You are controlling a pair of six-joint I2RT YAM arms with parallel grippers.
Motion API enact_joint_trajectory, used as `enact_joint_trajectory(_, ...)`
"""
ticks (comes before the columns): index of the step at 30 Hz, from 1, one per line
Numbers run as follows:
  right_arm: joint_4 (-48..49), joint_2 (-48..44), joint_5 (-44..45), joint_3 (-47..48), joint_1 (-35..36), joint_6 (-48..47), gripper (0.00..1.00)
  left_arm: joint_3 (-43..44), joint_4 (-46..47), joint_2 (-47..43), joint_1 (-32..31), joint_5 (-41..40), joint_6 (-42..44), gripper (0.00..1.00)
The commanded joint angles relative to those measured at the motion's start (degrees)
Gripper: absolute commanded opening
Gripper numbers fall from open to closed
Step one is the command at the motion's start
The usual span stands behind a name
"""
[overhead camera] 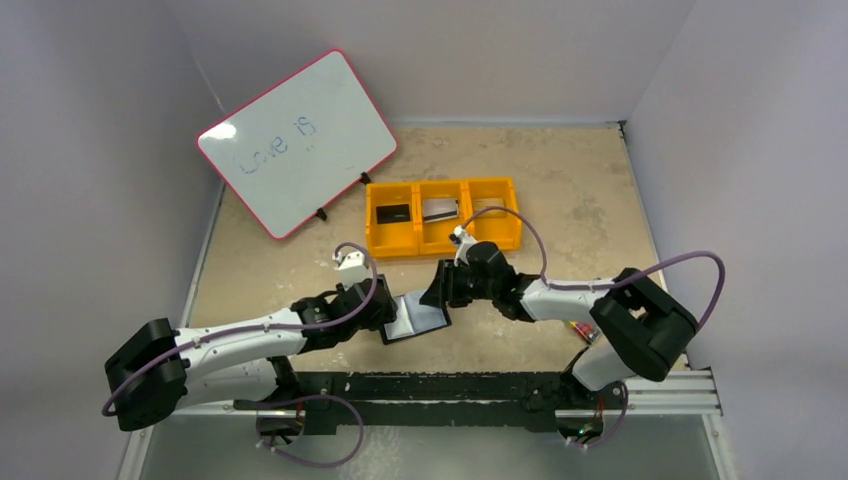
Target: Take the credit cards out of the card holder
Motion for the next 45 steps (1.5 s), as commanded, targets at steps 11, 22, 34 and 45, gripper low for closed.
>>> enact_joint_trajectory(11,-3.4,5.4,1.3,4.9,0.9,-0.4,0.38,-4.4,7.8,2.9,0.1,3.3,-0.3,0.28)
enact_joint_trajectory(22,-9.7,2.5,7.5,6.3,1.2,-1.8,0.40,-3.7,8.5,5.0,0.1,2.6,0.6,0.11)
enact_joint_trajectory(34,-11.2,1.0,7.9,6.8,1.2,-3.0,0.41,-2.9,8.1,5.1,0.1,2.4,1.9,0.08)
enact_joint_trajectory(45,-5.7,6.6,-1.1,7.8,1.9,-3.7,0.32,-2.6,9.2,5.5,0.1,2.4,2.0,0.08)
